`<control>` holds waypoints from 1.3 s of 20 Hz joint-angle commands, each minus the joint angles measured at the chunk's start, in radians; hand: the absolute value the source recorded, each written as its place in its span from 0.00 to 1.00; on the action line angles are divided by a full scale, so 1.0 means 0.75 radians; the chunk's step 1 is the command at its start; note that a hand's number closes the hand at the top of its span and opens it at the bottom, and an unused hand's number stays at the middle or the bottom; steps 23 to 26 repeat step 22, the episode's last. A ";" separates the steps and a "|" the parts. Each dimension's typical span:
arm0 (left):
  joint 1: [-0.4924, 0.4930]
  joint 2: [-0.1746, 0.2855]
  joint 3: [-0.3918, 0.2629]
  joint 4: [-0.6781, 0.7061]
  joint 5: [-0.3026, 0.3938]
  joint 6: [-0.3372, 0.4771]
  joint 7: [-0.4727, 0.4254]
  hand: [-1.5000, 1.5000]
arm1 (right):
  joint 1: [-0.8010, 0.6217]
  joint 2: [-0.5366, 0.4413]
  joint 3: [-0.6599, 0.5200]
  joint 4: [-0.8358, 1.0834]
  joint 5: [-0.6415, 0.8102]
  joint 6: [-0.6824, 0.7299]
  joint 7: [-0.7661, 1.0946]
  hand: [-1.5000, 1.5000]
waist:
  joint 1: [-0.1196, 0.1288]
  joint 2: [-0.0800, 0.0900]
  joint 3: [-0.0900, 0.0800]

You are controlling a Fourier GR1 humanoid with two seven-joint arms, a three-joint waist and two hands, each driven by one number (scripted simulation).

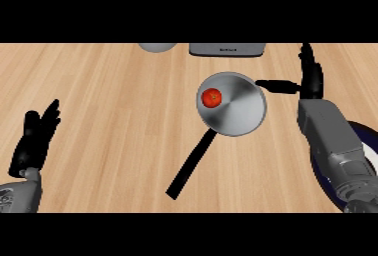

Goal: Pick the tomato from the plate and place it in the pan

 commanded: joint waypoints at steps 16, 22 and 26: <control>-0.014 0.039 0.045 -0.010 0.002 -0.028 0.036 0.50 | 0.422 -0.603 -0.007 -0.144 -0.214 0.789 -0.101 0.00 | -0.024 -0.008 0.000; 0.001 0.019 0.048 -0.068 0.025 -0.056 0.086 0.50 | 0.522 -0.638 0.033 -0.182 -0.259 0.842 -0.173 0.00 | -0.025 -0.010 0.000; 0.001 0.019 0.048 -0.068 0.025 -0.056 0.086 0.50 | 0.522 -0.638 0.033 -0.182 -0.259 0.842 -0.173 0.00 | -0.025 -0.010 0.000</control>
